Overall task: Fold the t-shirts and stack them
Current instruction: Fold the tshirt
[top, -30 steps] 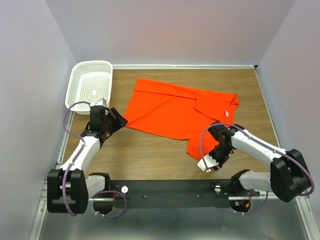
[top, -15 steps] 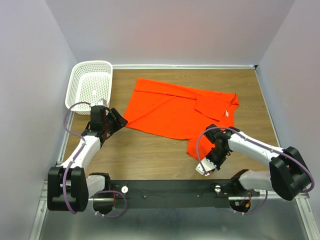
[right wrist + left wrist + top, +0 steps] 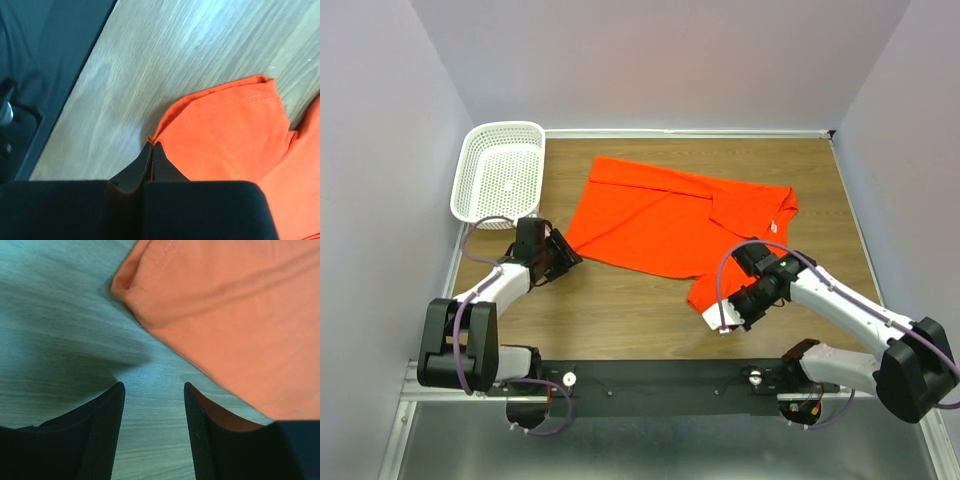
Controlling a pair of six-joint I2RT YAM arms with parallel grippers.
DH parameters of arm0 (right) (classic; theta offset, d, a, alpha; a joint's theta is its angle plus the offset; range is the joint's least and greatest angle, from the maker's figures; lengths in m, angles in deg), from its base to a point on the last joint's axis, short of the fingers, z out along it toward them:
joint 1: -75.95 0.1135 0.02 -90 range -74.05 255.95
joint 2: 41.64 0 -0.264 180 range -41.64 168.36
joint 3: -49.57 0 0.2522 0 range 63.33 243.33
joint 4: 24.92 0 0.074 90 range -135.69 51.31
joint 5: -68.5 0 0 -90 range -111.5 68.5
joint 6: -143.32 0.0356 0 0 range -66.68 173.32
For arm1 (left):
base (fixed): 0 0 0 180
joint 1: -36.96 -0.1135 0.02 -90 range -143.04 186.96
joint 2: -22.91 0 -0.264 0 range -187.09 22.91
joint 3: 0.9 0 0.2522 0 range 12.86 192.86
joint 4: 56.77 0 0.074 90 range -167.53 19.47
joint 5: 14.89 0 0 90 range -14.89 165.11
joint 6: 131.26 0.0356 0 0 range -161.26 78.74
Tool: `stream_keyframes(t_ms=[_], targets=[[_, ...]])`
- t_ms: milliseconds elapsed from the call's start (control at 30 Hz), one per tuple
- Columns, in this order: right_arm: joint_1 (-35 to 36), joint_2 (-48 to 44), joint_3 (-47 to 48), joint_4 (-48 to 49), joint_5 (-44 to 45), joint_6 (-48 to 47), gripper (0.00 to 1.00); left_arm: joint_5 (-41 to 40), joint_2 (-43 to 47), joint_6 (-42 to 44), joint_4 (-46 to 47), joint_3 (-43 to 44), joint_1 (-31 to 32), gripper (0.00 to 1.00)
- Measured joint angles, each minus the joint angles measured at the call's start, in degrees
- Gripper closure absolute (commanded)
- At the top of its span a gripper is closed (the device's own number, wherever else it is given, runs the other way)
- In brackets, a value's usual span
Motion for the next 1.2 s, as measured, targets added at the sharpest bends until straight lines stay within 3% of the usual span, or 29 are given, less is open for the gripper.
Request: stream_keyframes(t_ms=[300, 367, 433, 533, 567, 1200], targets=[[-1.1, -2.3, 0.1, 1.9, -4.4, 6.7, 0.99, -6.9, -7.3, -2.7, 0.8, 5.9, 0.3, 0.43], [-1.8, -3.5, 0.2, 2.2, -4.9, 7.7, 0.99, -9.0, -8.6, -2.9, 0.8, 7.0, 0.3, 0.47], [-2.4, -4.5, 0.4, 2.2, -5.3, 8.7, 1.00, -10.5, -9.9, -3.0, 0.9, 8.0, 0.3, 0.59], [-3.5, -5.9, 1.0, 2.2, -5.5, 11.0, 1.00, -12.1, -12.2, -3.0, 1.6, 9.2, 0.3, 0.85], [-3.6, -6.1, 1.3, 2.2, -5.6, 11.6, 1.00, -12.5, -13.0, -2.7, 1.7, 9.5, 0.3, 1.00], [-12.7, -14.3, 10.6, 5.7, -2.4, 34.2, 0.99, -13.2, -11.7, 0.3, 1.7, 11.3, 0.3, 1.00]])
